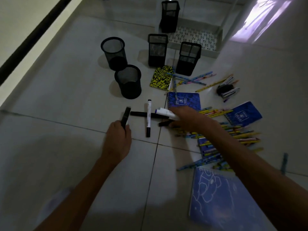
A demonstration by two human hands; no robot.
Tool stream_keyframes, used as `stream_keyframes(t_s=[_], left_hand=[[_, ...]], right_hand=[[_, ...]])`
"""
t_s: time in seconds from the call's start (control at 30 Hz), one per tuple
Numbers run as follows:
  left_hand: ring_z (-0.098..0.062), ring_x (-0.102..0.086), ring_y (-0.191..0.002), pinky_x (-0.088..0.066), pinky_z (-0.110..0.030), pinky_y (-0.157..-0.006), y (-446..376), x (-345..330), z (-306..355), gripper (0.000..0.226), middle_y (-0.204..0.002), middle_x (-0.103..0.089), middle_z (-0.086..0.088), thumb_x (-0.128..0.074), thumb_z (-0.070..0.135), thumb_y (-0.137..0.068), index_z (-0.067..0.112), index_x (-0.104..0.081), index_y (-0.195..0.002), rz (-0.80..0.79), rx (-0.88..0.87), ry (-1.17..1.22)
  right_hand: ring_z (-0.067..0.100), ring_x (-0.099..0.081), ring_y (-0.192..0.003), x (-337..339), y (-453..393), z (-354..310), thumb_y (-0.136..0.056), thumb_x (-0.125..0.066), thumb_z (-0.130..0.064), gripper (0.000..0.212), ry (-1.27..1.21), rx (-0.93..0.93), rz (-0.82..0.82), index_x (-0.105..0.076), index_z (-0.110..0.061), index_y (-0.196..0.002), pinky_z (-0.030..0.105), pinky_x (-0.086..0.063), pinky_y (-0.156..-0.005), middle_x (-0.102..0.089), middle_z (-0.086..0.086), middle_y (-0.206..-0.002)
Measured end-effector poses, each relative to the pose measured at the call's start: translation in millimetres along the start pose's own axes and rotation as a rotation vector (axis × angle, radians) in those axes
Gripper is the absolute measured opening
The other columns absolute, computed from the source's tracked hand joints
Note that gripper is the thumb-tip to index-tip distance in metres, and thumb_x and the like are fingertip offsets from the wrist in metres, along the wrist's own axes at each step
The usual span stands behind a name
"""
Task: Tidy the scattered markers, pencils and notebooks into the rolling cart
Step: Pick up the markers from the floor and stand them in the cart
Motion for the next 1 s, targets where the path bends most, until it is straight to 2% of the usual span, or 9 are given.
stream_keyframes(t_s=[0.13,0.27,0.37,0.43,0.5,0.6,0.67,0.87,1.0], left_hand=[[-0.027,-0.056,-0.08,-0.049,-0.043,-0.066,-13.6,-9.9,46.9,0.027,-0.101,-0.05,-0.015,-0.037,0.025,-0.102,0.001,-0.047,-0.107,0.055,0.02,0.067],[-0.028,-0.058,-0.076,-0.037,-0.033,-0.057,-17.5,-19.0,60.3,0.022,-0.09,-0.053,-0.01,-0.039,0.022,-0.101,0.002,-0.046,-0.108,0.095,0.124,0.032],[-0.023,-0.06,-0.077,-0.038,-0.028,-0.057,-12.8,-24.3,57.3,0.025,-0.087,-0.055,-0.005,-0.049,0.031,-0.097,0.007,-0.046,-0.105,0.086,0.181,0.121],[-0.016,-0.056,-0.077,-0.04,-0.028,-0.062,-9.7,-28.9,53.1,0.041,-0.09,-0.055,0.001,-0.064,0.043,-0.088,0.01,-0.049,-0.106,0.058,0.196,0.152],[-0.015,-0.055,-0.078,-0.041,-0.027,-0.064,-8.8,-33.9,46.1,0.047,-0.094,-0.057,-0.001,-0.074,0.039,-0.081,0.008,-0.052,-0.108,0.029,0.173,0.111],[-0.023,-0.062,-0.08,-0.042,-0.026,-0.065,-8.8,-29.2,36.7,0.029,-0.093,-0.063,-0.009,-0.067,0.025,-0.088,0.004,-0.058,-0.106,0.058,0.129,0.085],[-0.021,-0.06,-0.071,-0.04,-0.024,-0.057,-6.9,-18.4,28.9,0.02,-0.086,-0.063,-0.009,-0.06,0.025,-0.093,0.006,-0.059,-0.1,0.108,0.178,0.128],[-0.013,-0.053,-0.065,-0.036,-0.023,-0.052,-11.3,2.9,41.7,0.017,-0.086,-0.059,-0.005,-0.053,0.027,-0.097,0.011,-0.056,-0.103,0.15,0.225,0.253],[-0.012,-0.055,-0.065,-0.037,-0.022,-0.052,-20.3,21.9,86.2,0.01,-0.076,-0.056,0.001,-0.049,0.029,-0.098,0.019,-0.049,-0.099,0.166,0.169,0.344]], right_hand=[[0.033,-0.051,-0.115,-4.5,-6.4,-2.4,-0.094,-0.061,-0.02,0.045,0.084,0.034,0.032,-0.045,-0.008,-0.134,0.036,-0.04,-0.094,-0.047,0.017,-0.133],[0.034,-0.051,-0.108,7.4,-6.3,-4.5,-0.09,-0.061,-0.007,0.04,0.052,0.07,0.16,-0.046,-0.004,-0.127,0.036,-0.038,-0.085,-0.047,0.019,-0.128],[0.034,-0.049,-0.11,22.8,-10.1,-11.9,-0.092,-0.061,-0.012,0.037,0.035,0.072,0.276,-0.046,-0.001,-0.125,0.035,-0.035,-0.083,-0.052,0.02,-0.125],[0.035,-0.046,-0.111,25.2,-19.0,-20.9,-0.095,-0.059,-0.017,0.038,0.023,0.094,0.285,-0.047,0.001,-0.125,0.033,-0.032,-0.083,-0.05,0.022,-0.126],[0.035,-0.046,-0.111,18.7,-30.9,-31.3,-0.096,-0.057,-0.022,0.041,-0.001,0.129,0.245,-0.046,0.003,-0.128,0.032,-0.031,-0.084,-0.047,0.023,-0.126],[0.037,-0.046,-0.111,-1.1,-47.9,-40.8,-0.097,-0.056,-0.018,0.04,0.056,0.18,0.163,-0.047,0.005,-0.128,0.037,-0.032,-0.088,-0.045,0.026,-0.125],[0.037,-0.045,-0.113,-7.2,-54.8,-43.2,-0.095,-0.052,-0.009,0.035,0.1,0.196,0.168,-0.047,0.004,-0.127,0.039,-0.033,-0.09,-0.044,0.025,-0.125],[0.035,-0.049,-0.113,-4.9,-49.6,-56.1,-0.096,-0.048,-0.007,0.034,0.167,0.244,0.169,-0.045,-0.002,-0.128,0.043,-0.041,-0.093,-0.047,0.02,-0.127],[0.034,-0.052,-0.11,10.6,-42.4,-43.0,-0.095,-0.051,-0.006,0.027,-0.13,0.112,0.208,-0.046,0.002,-0.12,0.037,-0.038,-0.088,-0.052,0.019,-0.123]])
Point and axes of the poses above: each hand's wrist, its own y-axis away from the middle knuckle, its own x-axis out of the back of the hand, z = x × y, the point moved 7 cm from there along -y, towards the middle knuckle
